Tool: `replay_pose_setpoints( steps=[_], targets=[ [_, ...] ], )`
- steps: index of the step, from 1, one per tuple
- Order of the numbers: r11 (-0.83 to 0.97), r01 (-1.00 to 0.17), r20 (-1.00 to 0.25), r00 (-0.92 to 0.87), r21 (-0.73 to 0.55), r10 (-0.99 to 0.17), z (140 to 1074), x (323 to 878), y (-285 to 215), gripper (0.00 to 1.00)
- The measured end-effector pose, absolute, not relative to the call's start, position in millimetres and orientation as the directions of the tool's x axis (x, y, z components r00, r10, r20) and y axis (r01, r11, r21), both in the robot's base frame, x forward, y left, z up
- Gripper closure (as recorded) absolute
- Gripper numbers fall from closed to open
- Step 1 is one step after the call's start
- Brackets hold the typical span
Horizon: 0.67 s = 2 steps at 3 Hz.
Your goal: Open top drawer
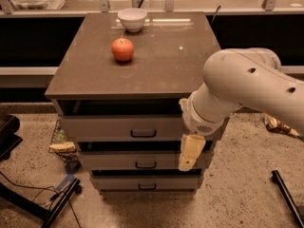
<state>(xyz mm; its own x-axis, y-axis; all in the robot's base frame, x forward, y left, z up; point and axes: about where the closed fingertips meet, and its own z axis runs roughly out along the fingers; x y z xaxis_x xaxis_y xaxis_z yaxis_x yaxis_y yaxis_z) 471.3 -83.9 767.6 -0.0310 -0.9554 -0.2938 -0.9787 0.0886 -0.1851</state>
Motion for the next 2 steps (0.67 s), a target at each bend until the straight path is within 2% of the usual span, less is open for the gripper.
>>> replay_pose_setpoints(
  steps=[2],
  targets=[
    [0.027, -0.991, -0.202, 0.000, -0.133, -0.979, 732.0, 485.2, -43.0, 0.00]
  ],
)
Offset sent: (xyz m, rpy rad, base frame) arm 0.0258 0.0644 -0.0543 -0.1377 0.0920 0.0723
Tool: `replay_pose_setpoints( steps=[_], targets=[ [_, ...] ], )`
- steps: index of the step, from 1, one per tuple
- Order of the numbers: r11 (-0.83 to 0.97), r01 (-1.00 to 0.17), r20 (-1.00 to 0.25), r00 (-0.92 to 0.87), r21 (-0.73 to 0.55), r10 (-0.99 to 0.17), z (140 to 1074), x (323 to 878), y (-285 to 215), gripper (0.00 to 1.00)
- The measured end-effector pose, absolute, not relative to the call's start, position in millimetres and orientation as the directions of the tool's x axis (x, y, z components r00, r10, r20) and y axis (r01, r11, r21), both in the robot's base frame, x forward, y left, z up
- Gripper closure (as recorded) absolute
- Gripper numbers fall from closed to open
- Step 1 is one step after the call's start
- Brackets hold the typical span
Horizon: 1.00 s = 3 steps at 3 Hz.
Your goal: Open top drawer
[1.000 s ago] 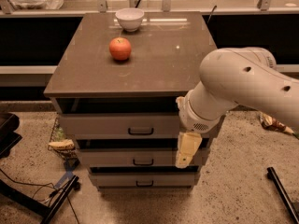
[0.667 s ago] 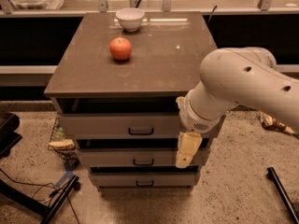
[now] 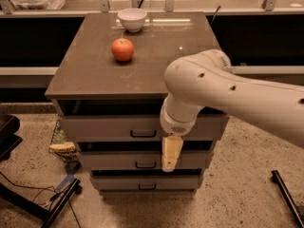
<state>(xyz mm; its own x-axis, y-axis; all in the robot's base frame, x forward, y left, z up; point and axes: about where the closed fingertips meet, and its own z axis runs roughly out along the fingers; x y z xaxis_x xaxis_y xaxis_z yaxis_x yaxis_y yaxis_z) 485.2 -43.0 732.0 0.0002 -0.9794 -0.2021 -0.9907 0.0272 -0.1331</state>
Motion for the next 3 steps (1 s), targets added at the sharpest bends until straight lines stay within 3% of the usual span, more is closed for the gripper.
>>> replay_pose_setpoints(
  steps=[3],
  targets=[
    [-0.037, -0.998, -0.173, 0.046, -0.055, -0.984, 655.7, 486.6, 8.1, 0.00]
  ],
)
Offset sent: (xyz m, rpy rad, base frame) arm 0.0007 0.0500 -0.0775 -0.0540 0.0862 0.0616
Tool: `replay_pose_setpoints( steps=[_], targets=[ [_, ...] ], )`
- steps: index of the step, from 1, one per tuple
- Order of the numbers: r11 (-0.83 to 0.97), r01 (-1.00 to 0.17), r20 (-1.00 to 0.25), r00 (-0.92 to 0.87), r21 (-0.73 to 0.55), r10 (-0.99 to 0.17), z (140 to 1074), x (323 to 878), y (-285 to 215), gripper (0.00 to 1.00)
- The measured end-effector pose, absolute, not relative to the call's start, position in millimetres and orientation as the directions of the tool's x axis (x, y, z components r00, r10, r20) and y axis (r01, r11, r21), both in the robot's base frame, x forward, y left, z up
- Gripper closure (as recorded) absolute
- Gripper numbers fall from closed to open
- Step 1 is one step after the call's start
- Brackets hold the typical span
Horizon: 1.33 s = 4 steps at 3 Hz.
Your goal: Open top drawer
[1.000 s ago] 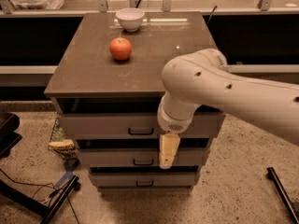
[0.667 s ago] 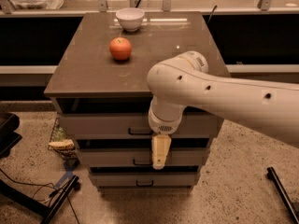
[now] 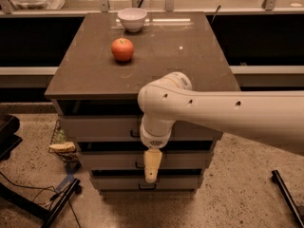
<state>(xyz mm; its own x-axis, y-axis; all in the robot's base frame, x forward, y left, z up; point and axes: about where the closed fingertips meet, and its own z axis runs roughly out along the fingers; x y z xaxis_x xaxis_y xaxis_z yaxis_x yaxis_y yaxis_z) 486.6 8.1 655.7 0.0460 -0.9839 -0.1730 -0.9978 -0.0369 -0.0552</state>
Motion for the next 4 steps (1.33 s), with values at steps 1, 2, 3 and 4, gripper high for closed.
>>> replay_pose_setpoints(
  steps=[1, 2, 3, 4],
  targets=[
    [-0.054, -0.997, -0.206, 0.064, -0.055, -0.976, 635.7, 495.8, 27.9, 0.00],
    [-0.059, -0.997, -0.196, 0.066, -0.044, -0.978, 627.9, 495.4, 28.4, 0.00],
    [-0.042, -0.999, -0.179, 0.045, -0.021, -0.983, 607.5, 498.0, 23.6, 0.00],
    [-0.042, -0.999, -0.178, 0.045, -0.018, -0.983, 606.0, 497.4, 23.2, 0.17]
  ],
)
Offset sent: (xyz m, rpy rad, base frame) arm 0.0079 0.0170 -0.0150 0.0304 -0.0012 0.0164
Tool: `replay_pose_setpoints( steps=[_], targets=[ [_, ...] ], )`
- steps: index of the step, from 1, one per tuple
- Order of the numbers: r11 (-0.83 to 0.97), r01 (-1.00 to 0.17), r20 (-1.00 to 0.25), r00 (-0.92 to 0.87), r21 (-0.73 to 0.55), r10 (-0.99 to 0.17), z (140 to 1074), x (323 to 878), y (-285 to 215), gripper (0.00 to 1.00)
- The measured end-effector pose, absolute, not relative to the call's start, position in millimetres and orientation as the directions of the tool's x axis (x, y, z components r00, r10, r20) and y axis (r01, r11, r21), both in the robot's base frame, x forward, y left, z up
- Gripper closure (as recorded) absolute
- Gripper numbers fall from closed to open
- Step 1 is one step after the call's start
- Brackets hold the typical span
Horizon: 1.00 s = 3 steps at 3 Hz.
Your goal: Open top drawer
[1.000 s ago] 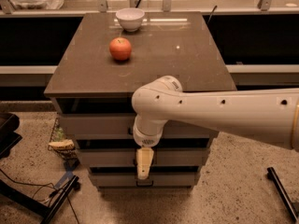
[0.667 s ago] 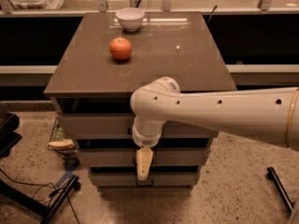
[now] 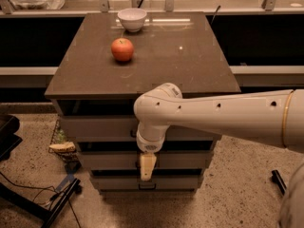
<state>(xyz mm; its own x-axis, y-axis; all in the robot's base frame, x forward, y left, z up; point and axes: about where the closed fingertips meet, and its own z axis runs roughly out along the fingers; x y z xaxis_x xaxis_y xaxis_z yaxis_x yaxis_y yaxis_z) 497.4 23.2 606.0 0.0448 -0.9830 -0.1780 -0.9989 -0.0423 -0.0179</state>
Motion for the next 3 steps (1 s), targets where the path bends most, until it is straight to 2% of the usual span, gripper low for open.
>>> replay_pose_setpoints(
  steps=[1, 2, 3],
  targets=[
    [-0.043, -0.999, -0.177, 0.045, -0.017, -0.983, 605.3, 496.8, 23.1, 0.41],
    [-0.044, -0.999, -0.176, 0.046, -0.015, -0.983, 604.4, 496.0, 22.8, 0.72],
    [-0.045, -0.999, -0.175, 0.046, -0.014, -0.983, 604.1, 495.3, 22.6, 0.94]
  ],
)
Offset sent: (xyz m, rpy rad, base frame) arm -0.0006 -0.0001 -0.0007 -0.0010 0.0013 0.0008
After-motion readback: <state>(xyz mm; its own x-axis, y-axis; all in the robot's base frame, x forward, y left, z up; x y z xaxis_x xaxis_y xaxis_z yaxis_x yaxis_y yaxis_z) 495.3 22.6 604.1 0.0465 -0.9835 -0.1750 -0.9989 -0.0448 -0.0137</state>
